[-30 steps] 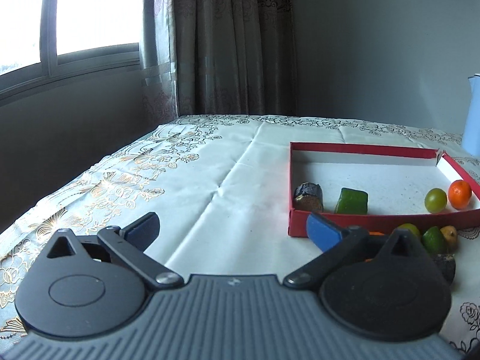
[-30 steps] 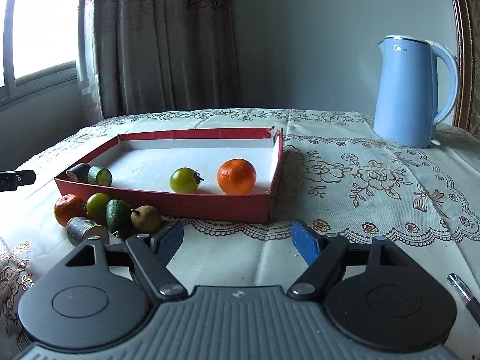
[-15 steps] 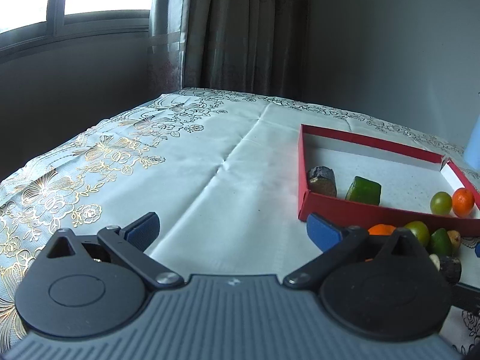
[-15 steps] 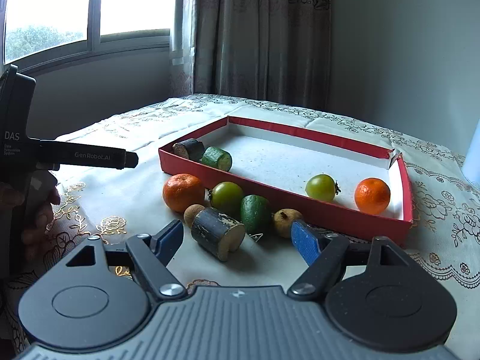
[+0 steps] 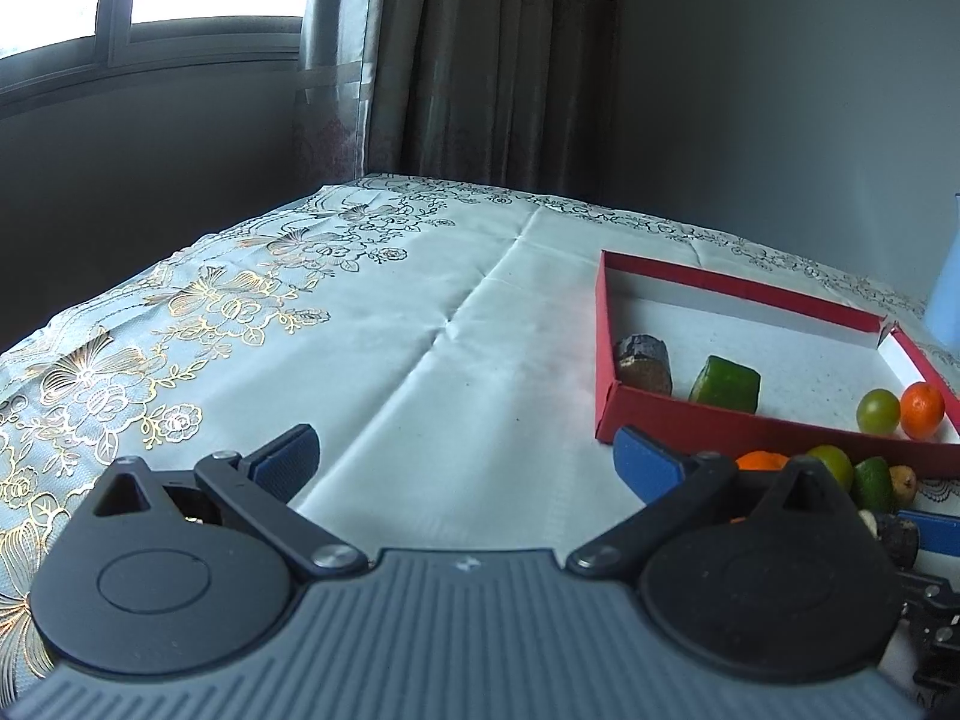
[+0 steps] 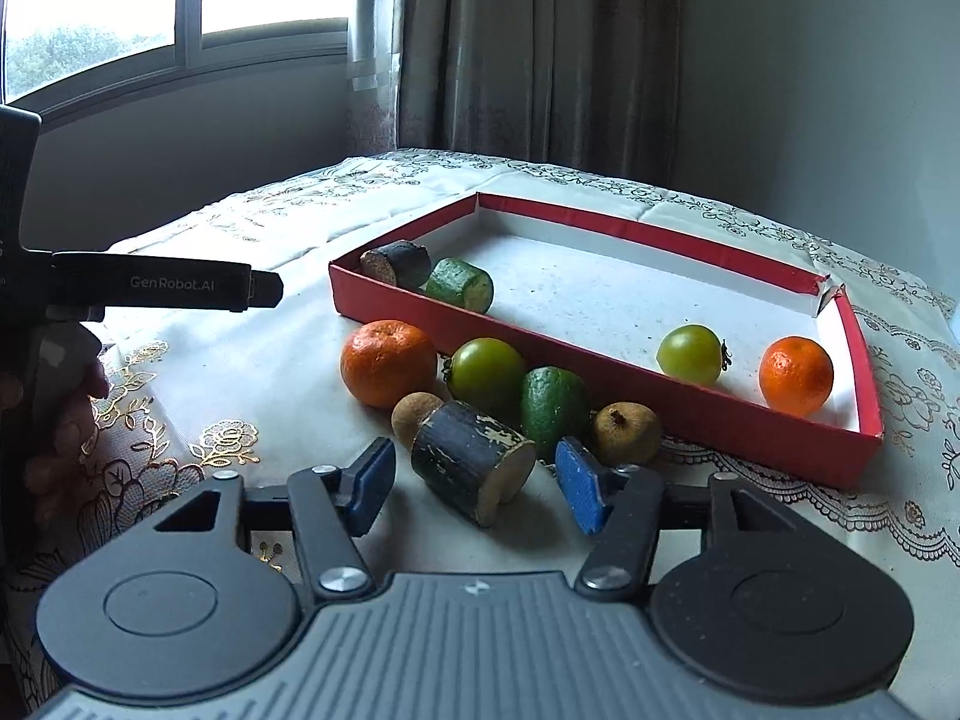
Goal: Organize fruits
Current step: 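Grasp another dark cylindrical chunk with the right gripper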
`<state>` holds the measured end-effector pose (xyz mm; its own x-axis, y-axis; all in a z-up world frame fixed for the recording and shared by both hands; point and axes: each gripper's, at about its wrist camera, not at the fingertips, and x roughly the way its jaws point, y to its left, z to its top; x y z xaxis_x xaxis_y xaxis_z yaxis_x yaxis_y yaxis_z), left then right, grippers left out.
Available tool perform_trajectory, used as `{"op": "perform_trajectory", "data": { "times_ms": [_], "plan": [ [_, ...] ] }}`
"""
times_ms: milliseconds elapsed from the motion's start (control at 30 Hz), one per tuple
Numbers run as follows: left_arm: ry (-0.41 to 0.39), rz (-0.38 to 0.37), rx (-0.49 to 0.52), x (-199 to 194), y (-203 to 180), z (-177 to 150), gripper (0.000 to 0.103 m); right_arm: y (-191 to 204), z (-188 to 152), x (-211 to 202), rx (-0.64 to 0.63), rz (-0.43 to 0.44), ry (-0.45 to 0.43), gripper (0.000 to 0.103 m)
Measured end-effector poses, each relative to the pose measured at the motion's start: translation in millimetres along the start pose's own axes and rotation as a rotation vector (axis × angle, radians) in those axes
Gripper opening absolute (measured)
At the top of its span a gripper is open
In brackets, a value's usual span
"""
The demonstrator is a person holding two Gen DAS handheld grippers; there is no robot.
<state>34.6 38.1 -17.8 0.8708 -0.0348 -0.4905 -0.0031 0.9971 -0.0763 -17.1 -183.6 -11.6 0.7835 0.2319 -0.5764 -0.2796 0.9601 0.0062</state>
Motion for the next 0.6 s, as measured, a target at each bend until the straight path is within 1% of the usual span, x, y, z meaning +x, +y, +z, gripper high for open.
{"op": "perform_trajectory", "data": {
  "times_ms": [33, 233, 400, 500, 600],
  "plan": [
    [0.001, 0.0, 0.001, 0.1, -0.3, 0.0, 0.103, -2.0, 0.2, 0.4, 0.013, 0.004, 0.003, 0.045],
    [0.001, 0.001, 0.001, 0.2, -0.6, 0.2, 0.103, -1.5, -1.8, -3.0, 0.027, 0.0, -0.009, 0.044],
    [0.001, 0.001, 0.007, 0.3, -1.3, -0.4, 0.103, -0.6, 0.4, -26.7, 0.032, -0.005, -0.074, 0.044],
    [0.0, 0.001, 0.011, 0.4, -1.9, -0.7, 0.103, -5.4, 8.8, -31.9, 0.014, -0.038, -0.099, 0.044],
    [-0.001, 0.001, 0.01, 0.2, -1.5, -0.9, 0.103, -23.3, 28.8, -20.1, 0.023, -0.085, -0.117, 0.044]
  ]
}}
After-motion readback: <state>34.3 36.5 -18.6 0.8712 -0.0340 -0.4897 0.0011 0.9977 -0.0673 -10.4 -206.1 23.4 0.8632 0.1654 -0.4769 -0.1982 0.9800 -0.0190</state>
